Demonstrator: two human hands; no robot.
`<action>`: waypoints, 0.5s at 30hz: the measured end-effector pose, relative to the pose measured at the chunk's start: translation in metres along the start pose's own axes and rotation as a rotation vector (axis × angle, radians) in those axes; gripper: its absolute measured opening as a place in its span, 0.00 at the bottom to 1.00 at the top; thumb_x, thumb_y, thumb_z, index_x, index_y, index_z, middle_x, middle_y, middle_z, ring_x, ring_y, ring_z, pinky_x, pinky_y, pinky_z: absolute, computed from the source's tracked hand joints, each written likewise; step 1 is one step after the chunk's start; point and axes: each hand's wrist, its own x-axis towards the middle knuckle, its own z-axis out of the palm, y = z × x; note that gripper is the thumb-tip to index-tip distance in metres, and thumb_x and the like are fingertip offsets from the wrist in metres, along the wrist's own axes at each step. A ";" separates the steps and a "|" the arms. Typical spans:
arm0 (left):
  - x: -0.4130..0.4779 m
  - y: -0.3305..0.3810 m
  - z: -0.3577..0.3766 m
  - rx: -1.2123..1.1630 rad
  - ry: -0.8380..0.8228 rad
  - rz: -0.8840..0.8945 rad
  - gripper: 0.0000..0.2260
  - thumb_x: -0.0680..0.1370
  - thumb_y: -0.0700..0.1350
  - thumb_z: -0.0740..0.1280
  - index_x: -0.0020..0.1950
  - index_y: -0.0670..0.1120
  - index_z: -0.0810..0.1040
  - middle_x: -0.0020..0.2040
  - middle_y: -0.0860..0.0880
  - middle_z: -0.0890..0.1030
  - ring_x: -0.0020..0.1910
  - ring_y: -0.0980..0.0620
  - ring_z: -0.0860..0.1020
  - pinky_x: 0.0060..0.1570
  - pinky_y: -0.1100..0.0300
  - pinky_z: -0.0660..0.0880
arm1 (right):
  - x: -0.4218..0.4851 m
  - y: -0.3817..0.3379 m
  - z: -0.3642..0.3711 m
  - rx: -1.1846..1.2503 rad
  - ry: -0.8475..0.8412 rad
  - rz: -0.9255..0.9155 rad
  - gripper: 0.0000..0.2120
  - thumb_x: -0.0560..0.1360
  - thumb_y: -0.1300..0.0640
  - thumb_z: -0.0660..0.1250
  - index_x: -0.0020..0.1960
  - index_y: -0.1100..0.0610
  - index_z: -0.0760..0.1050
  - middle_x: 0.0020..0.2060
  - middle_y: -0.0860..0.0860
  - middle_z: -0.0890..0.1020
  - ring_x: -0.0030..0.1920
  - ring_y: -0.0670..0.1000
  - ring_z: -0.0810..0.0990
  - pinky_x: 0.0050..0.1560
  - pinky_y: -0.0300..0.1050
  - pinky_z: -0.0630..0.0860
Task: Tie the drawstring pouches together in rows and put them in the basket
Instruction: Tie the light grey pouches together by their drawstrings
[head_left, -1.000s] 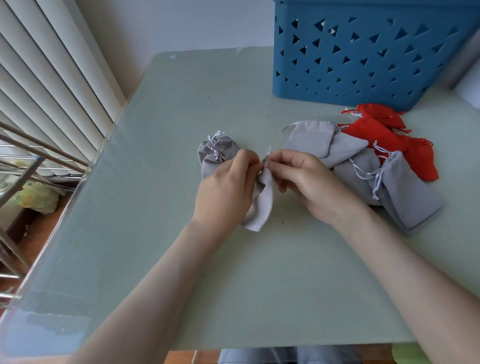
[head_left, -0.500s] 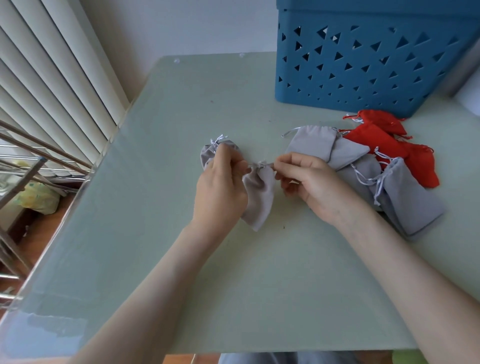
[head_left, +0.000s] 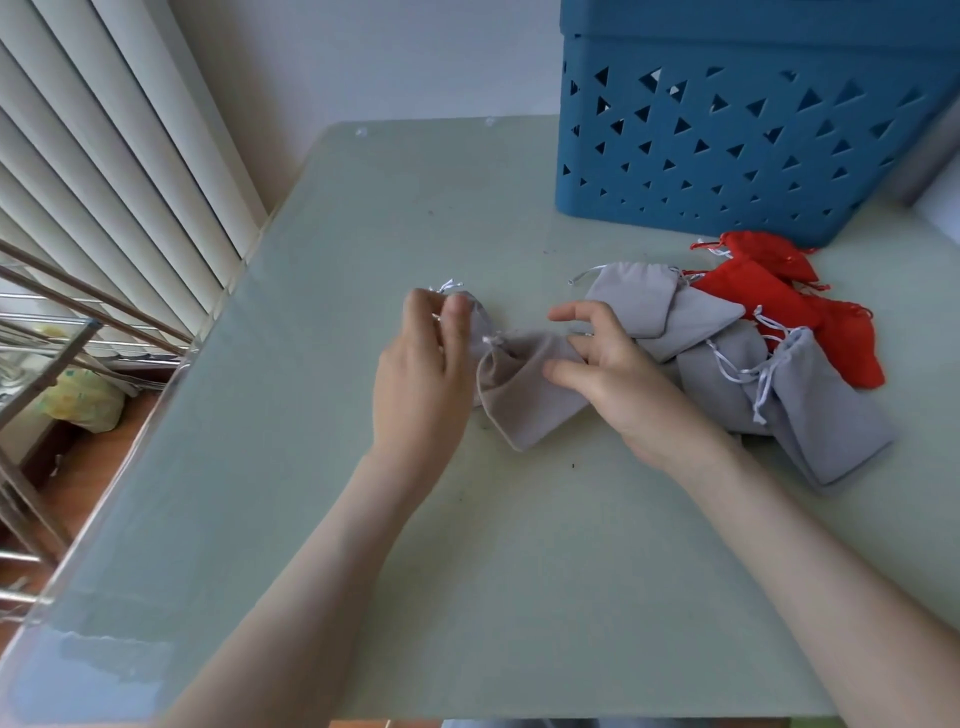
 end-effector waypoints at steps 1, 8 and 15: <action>0.003 -0.002 -0.002 0.001 0.028 -0.046 0.12 0.83 0.53 0.51 0.48 0.47 0.66 0.42 0.47 0.79 0.44 0.42 0.75 0.37 0.55 0.61 | 0.000 0.000 0.001 0.000 -0.006 -0.018 0.17 0.77 0.67 0.62 0.62 0.53 0.64 0.25 0.39 0.75 0.35 0.44 0.71 0.41 0.42 0.64; 0.004 -0.009 -0.008 0.174 -0.104 -0.268 0.22 0.82 0.57 0.43 0.59 0.41 0.64 0.37 0.53 0.64 0.37 0.42 0.65 0.39 0.53 0.58 | 0.001 0.012 0.013 -0.262 -0.115 -0.206 0.11 0.79 0.63 0.60 0.48 0.51 0.59 0.26 0.42 0.66 0.30 0.43 0.61 0.34 0.37 0.60; 0.003 -0.001 -0.011 -0.054 -0.065 -0.315 0.19 0.79 0.61 0.41 0.51 0.47 0.58 0.37 0.52 0.69 0.42 0.39 0.72 0.41 0.51 0.65 | -0.001 0.003 0.016 -0.094 -0.197 -0.348 0.16 0.77 0.66 0.58 0.50 0.46 0.75 0.47 0.50 0.81 0.46 0.57 0.75 0.49 0.40 0.67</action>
